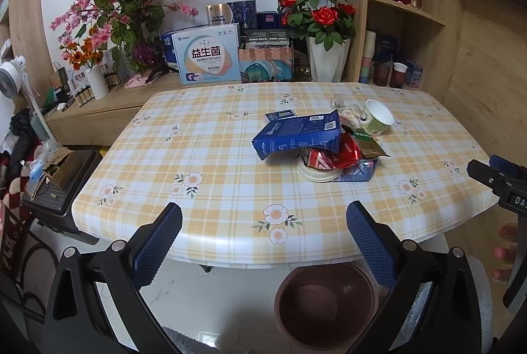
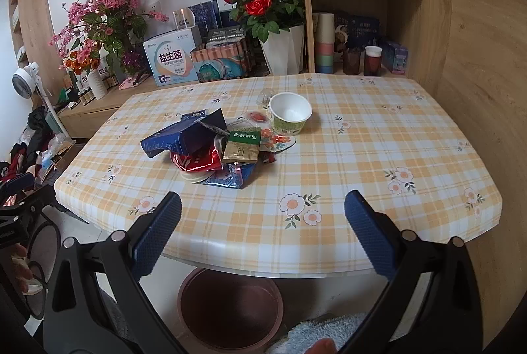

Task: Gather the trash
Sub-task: 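Grasp the blue coffee box with the left tool while the right tool reaches toward the tea bag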

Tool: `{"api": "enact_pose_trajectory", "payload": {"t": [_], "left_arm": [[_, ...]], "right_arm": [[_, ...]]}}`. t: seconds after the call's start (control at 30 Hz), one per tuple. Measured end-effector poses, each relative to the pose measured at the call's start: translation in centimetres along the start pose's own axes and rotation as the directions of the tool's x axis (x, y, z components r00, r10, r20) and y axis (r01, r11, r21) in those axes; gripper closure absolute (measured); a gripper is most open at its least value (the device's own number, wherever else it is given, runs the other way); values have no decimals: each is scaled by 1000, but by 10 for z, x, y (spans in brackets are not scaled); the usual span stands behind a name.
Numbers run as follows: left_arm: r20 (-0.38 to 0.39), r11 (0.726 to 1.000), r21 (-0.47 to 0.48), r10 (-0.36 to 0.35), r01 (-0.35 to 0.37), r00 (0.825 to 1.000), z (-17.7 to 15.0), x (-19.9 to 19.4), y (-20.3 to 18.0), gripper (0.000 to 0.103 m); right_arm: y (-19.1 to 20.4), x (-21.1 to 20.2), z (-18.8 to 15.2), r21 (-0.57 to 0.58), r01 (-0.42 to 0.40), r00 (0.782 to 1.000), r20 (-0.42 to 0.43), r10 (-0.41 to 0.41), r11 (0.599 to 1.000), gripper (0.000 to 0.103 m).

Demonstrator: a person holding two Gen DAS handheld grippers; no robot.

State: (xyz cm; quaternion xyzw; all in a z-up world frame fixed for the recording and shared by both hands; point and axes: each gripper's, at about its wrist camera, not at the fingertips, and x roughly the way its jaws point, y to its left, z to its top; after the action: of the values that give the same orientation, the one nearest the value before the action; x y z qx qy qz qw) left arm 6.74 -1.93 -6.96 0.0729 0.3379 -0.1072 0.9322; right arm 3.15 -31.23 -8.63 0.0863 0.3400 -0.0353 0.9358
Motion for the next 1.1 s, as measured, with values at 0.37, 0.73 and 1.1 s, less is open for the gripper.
{"api": "enact_pose_trajectory", "payload": {"t": [0.37, 0.73, 1.1], "left_arm": [[76, 982, 176, 59, -71, 995, 7, 50, -7, 9], [75, 975, 220, -35, 17, 997, 31, 113, 6, 6], [43, 897, 442, -29, 7, 999, 32, 168, -14, 6]], "right_arm": [[-3, 41, 2, -18, 9, 996, -89, -11, 1000, 5], [-15, 71, 19, -21, 1, 993, -122, -3, 1000, 5], [-28, 105, 30, -16, 5, 983, -182, -8, 1000, 5]]}}
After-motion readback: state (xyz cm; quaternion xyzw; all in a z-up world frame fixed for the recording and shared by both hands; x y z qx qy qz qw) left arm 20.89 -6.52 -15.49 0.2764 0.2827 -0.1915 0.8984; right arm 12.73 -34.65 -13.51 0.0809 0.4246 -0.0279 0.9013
